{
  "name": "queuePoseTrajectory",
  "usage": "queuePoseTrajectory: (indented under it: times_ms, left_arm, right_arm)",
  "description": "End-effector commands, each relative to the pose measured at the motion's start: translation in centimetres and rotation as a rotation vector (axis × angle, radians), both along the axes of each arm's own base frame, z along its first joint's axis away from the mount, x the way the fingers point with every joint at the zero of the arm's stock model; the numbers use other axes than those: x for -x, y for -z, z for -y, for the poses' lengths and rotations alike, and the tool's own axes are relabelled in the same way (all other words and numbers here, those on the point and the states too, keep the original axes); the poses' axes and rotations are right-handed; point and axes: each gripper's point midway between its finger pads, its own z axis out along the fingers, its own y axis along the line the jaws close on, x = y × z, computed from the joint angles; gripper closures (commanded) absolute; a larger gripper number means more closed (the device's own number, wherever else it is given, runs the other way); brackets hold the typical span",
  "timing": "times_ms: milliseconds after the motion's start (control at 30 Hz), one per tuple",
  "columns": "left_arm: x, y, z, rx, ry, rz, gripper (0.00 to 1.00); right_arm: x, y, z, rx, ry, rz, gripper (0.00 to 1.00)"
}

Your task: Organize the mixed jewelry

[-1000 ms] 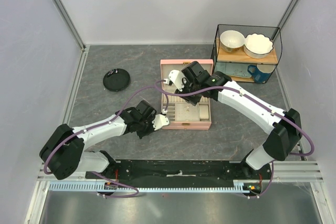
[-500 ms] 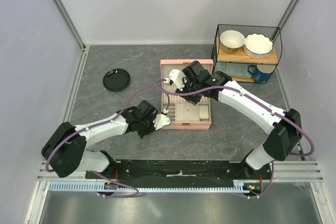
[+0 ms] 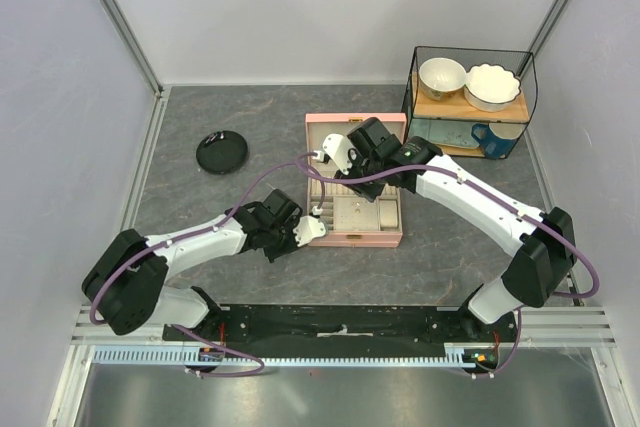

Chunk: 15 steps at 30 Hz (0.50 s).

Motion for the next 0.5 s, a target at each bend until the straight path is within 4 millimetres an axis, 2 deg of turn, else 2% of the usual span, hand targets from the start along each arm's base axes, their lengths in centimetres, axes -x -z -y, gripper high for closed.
queuePoseTrajectory:
  times_ms: [0,267,467]
  left_arm:
    - [-0.9,-0.9,0.5,0.022,-0.022,0.044,0.98]
    - [-1.3,-4.8,1.4,0.099,-0.020,0.091,0.98]
    - [-0.9,-6.4,2.1,0.150,-0.008,0.067,0.99]
  right_arm:
    - [-0.2,-1.6,0.0,-0.039,0.015,0.038,0.62]
    - [-0.4,-2.3,0.0,-0.042,0.018,0.053,0.62]
    - [-0.5,-2.5,0.1,-0.041,0.019,0.058,0.62]
